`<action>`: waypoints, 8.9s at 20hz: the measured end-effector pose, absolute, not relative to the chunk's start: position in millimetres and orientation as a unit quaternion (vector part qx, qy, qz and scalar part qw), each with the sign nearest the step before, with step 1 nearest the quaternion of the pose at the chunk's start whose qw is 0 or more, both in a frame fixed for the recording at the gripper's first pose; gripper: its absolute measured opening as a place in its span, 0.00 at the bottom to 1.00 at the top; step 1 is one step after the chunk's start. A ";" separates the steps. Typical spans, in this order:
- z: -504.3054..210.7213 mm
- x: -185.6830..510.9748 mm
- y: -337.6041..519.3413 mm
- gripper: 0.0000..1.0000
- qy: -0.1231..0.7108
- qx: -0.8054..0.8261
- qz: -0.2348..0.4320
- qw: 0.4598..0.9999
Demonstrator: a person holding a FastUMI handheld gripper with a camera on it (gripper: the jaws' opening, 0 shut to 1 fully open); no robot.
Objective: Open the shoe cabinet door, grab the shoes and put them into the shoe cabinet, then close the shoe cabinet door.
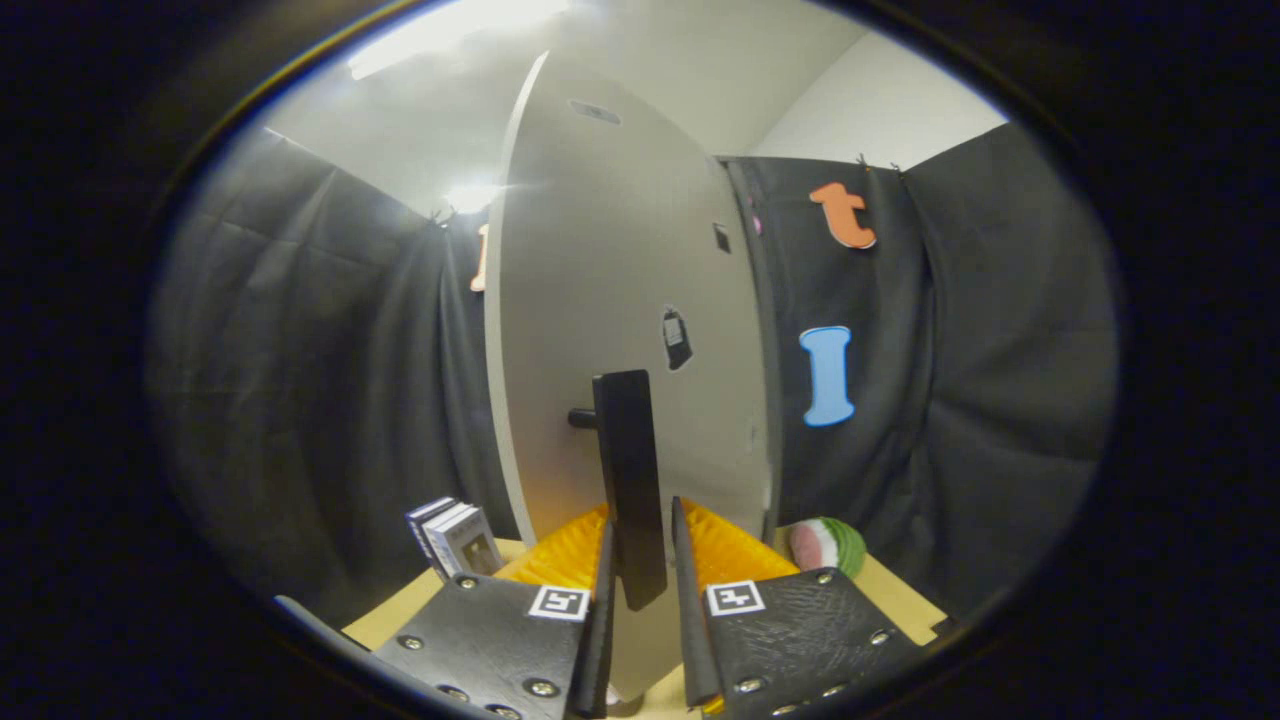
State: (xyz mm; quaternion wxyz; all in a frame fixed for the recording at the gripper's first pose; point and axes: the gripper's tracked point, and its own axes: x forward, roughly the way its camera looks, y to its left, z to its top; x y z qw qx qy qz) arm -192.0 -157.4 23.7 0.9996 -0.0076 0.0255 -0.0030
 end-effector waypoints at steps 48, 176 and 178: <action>-7.1 -229.6 -146.7 0.12 0.036 -0.043 0.012 0.998; -29.7 55.5 -88.6 0.96 0.066 -0.020 -0.048 0.996; -24.6 33.5 -83.8 0.96 0.055 -0.017 -0.048 0.997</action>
